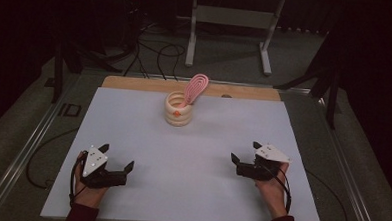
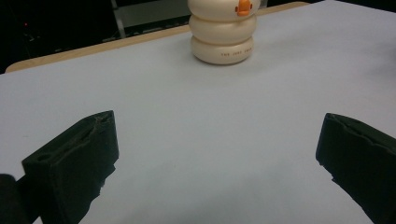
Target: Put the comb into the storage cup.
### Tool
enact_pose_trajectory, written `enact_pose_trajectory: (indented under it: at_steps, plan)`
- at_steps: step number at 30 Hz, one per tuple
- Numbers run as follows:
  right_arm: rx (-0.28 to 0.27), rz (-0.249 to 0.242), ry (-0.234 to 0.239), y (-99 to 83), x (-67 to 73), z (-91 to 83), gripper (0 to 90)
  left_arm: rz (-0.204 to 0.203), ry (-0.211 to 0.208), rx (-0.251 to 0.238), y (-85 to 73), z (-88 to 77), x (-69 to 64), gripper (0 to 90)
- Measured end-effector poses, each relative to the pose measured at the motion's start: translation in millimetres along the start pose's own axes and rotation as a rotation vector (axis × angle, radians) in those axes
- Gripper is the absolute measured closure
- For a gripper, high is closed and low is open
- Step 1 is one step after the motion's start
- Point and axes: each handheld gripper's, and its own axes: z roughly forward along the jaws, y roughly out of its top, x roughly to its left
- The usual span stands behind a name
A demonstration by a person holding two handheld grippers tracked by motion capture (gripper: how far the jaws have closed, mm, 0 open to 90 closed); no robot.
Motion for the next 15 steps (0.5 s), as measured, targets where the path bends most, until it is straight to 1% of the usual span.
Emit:
enact_pose_trajectory:
  at_steps: [4, 10, 15]
  plan:
    - [-0.005, 0.008, 0.009, -5.2, -1.2, -6.3, 8.8, 0.000, 0.000, -0.004, 0.2, -1.1, 0.6, 0.0]
    - [-0.023, 0.003, 0.017, -12.0, -3.8, -18.5, 8.8, -0.005, 0.001, -0.011, 0.0, -4.7, 3.9, 0.0]
    - [-0.053, 0.017, 0.026, -13.9, -5.9, -27.3, 8.8, -0.007, 0.005, -0.016, 0.3, -7.0, 5.7, 0.0]
